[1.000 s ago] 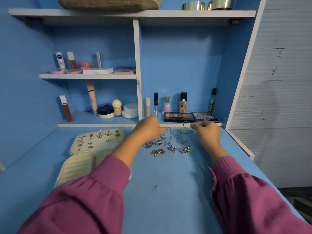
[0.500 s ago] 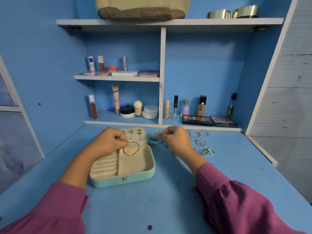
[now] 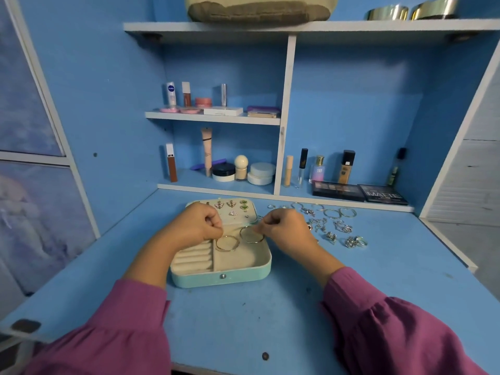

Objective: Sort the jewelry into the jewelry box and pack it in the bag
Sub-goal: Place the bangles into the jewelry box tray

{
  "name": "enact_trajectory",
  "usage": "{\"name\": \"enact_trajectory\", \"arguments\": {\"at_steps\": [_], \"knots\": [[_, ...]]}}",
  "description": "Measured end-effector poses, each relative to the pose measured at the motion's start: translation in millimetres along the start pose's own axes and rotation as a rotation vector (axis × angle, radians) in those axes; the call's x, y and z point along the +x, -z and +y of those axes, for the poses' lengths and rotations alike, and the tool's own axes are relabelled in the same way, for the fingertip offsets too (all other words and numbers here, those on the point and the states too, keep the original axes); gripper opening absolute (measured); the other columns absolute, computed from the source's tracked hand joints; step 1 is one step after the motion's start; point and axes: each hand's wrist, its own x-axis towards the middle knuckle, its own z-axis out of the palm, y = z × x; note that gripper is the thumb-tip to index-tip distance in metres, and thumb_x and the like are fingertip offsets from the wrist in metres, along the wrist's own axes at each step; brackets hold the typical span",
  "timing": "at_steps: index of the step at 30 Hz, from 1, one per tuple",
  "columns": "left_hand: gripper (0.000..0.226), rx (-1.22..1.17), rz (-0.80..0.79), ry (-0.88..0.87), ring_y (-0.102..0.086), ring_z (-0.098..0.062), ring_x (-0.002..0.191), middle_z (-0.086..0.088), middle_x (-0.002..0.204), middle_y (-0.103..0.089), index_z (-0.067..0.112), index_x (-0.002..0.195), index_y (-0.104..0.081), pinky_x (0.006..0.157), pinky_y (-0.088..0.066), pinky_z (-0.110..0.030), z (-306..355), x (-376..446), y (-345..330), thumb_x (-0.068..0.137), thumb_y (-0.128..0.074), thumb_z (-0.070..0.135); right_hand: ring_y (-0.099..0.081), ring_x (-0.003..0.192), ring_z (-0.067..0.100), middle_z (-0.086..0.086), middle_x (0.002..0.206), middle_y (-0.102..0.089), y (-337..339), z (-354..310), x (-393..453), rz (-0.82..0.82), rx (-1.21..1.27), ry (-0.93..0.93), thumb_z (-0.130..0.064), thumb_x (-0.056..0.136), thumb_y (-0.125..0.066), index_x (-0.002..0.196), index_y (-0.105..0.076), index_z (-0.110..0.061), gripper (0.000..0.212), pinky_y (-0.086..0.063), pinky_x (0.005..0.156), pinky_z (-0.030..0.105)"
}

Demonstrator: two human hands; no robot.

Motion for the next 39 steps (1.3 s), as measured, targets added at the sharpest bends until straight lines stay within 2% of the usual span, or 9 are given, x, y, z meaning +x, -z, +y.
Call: {"name": "enact_trajectory", "arguments": {"at_steps": [9,16,20,24,30,33,39], "knots": [[0.025,0.019,0.032,0.015,-0.043,0.004,0.04,0.018,0.041,-0.051,0.013,0.058,-0.061,0.048,-0.036,-0.009,0.9,3.3,-0.5,0.073,-0.069,-0.006,-0.053,0.061,0.003,-0.009,0.069,-0.061,-5.7,-1.3,2.8,-0.009,-0.091,0.041,-0.021,0.085,-0.069,0.08,-0.069,-0.015,0.008,-0.038,0.05,0.01],[0.023,0.083,0.065,0.008,-0.046,-0.003,0.053,0.007,0.062,-0.056,0.014,0.06,-0.06,0.052,-0.038,-0.014,3.7,8.2,-4.6,0.071,-0.067,-0.005,-0.056,0.067,0.002,-0.009,0.073,-0.063,-7.8,-3.8,11.0,0.025,-0.061,-0.008,-0.018,0.084,-0.069,0.079,-0.071,-0.016,0.006,-0.04,0.053,0.011],[0.023,0.094,0.069,-0.002,-0.045,-0.003,0.053,0.007,0.062,-0.054,0.013,0.06,-0.059,0.052,-0.036,-0.015,3.8,10.7,-5.0,0.071,-0.067,-0.005,-0.055,0.066,0.001,-0.008,0.075,-0.064,-8.8,-3.8,12.7,0.031,-0.089,-0.013,-0.017,0.084,-0.07,0.083,-0.076,-0.014,0.006,-0.039,0.054,0.009],[0.024,0.087,0.066,-0.006,-0.043,-0.003,0.052,0.01,0.057,-0.051,0.014,0.059,-0.06,0.051,-0.036,-0.014,2.6,9.1,-4.5,0.071,-0.066,-0.005,-0.057,0.075,0.007,-0.007,0.08,-0.064,-8.3,-4.2,10.1,0.043,-0.103,0.014,-0.021,0.082,-0.073,0.087,-0.078,-0.011,0.012,-0.044,0.064,0.017],[0.028,0.1,0.081,-0.011,-0.044,-0.004,0.053,0.011,0.056,-0.05,0.017,0.057,-0.058,0.054,-0.036,-0.015,2.6,5.8,-5.4,0.073,-0.066,-0.005,-0.053,0.063,0.0,-0.01,0.078,-0.066,-8.8,-0.6,4.4,0.062,-0.113,0.059,-0.024,0.082,-0.073,0.087,-0.078,-0.013,0.013,-0.042,0.054,0.007],[0.029,0.102,0.092,-0.021,-0.046,-0.005,0.055,0.009,0.058,-0.052,0.017,0.057,-0.058,0.055,-0.038,-0.016,2.2,4.8,-5.9,0.073,-0.066,-0.005,-0.052,0.06,-0.002,-0.017,0.07,-0.059,-9.2,0.5,2.7,0.074,-0.11,0.077,-0.022,0.084,-0.071,0.088,-0.078,-0.012,0.013,-0.04,0.052,0.004],[0.029,0.127,0.094,-0.025,-0.046,-0.004,0.055,0.01,0.06,-0.052,0.018,0.057,-0.058,0.051,-0.036,-0.008,3.6,4.2,-5.6,0.074,-0.066,-0.004,-0.054,0.058,0.001,-0.007,0.078,-0.069,-11.1,3.5,2.6,0.076,-0.115,0.074,-0.025,0.084,-0.071,0.085,-0.077,-0.014,0.012,-0.04,0.048,0.006]]}}
